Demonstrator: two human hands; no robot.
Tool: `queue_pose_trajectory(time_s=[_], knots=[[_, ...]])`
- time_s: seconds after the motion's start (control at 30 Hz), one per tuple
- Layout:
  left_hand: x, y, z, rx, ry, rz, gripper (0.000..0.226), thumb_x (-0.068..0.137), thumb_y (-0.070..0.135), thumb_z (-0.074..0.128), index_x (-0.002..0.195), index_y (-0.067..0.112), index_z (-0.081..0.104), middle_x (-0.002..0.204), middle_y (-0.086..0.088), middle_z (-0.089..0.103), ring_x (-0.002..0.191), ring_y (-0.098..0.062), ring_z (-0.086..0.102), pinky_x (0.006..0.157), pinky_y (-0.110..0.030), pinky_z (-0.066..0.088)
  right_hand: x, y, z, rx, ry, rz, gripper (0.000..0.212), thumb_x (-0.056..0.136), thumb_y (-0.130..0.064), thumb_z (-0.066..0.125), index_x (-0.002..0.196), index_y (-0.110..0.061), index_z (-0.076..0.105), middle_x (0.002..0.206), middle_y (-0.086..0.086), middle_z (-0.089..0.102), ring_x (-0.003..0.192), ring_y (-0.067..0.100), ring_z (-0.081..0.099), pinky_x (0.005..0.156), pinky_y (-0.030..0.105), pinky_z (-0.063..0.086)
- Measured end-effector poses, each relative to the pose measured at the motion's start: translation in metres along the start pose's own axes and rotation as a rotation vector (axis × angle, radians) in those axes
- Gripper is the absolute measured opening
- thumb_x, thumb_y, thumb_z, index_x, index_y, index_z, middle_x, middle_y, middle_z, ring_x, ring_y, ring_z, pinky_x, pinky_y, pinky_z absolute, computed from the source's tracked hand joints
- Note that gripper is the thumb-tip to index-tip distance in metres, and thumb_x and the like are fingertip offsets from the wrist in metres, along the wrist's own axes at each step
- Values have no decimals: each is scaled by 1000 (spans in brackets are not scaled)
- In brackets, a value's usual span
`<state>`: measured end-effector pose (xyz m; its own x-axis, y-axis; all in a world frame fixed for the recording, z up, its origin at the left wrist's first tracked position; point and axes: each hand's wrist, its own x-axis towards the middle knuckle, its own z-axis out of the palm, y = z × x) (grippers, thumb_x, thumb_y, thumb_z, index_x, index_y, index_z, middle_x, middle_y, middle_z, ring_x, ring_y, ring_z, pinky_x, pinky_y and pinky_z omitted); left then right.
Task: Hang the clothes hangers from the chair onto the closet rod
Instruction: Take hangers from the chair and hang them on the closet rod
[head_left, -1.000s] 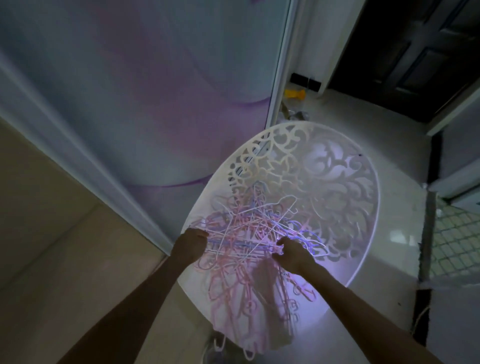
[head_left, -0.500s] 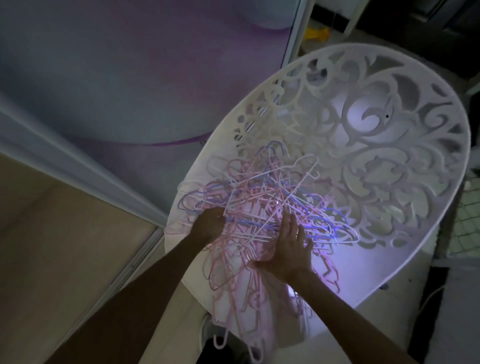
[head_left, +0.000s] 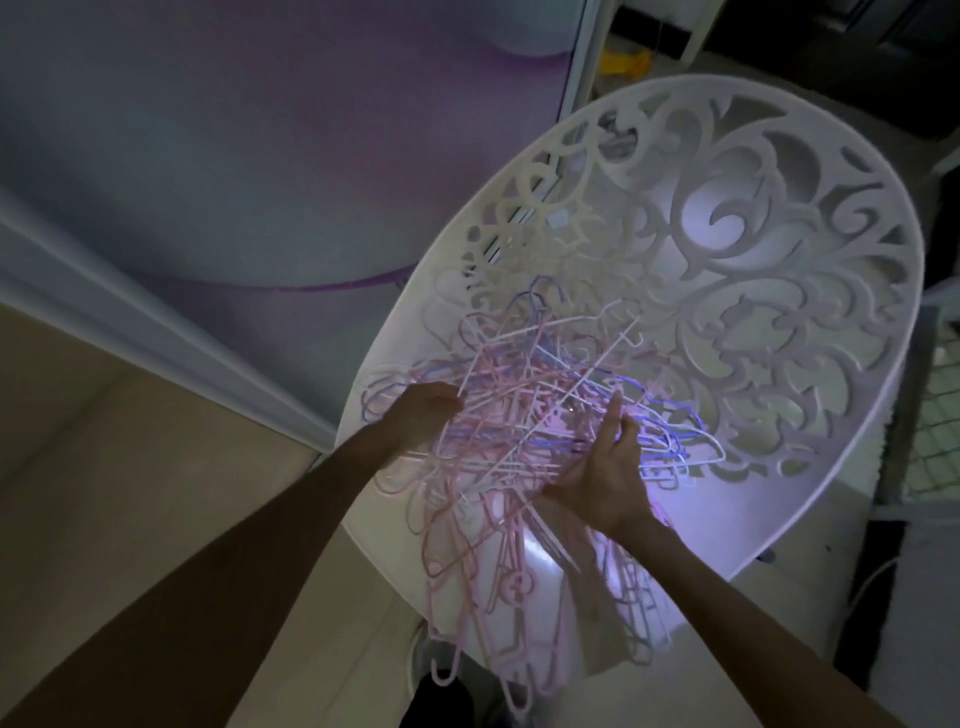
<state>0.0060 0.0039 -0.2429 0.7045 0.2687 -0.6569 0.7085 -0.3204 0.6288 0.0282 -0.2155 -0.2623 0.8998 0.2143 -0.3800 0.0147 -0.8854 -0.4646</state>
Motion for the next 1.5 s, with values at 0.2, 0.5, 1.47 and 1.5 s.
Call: queue_pose_trajectory(time_s=[0.2,0.5,1.47,1.5], knots=[[-2,-23,-8,-106,167,110,29,93,9,53,119,-3,61,120,-16,63,115,-32,59,88,-23,48,10,14,-13,161,41,76,144,52,-22,90,148,-13,-17,149,20,11,140,36,17,111,44,24],[-42,-83,43,405,71,-197,94,68,66,66,138,11,36,140,-8,46,129,-25,46,102,-35,41,-2,29,-9,254,50,51,139,54,-36,89,149,-9,-8,153,15,15,142,33,19,116,47,25],[-80,-42,181,-240,47,-166,9,80,2,68,87,-3,73,89,-18,70,58,-1,63,51,-10,48,-20,105,-23,83,-168,-11,13,83,-23,65,74,-22,73,76,6,72,80,24,67,77,32,52],[-79,-39,181,-267,16,-193,8,81,4,68,75,6,73,83,-14,68,54,0,62,50,-11,48,-18,107,-25,202,-228,16,15,82,-20,67,68,-24,71,68,6,69,71,22,66,74,33,54]])
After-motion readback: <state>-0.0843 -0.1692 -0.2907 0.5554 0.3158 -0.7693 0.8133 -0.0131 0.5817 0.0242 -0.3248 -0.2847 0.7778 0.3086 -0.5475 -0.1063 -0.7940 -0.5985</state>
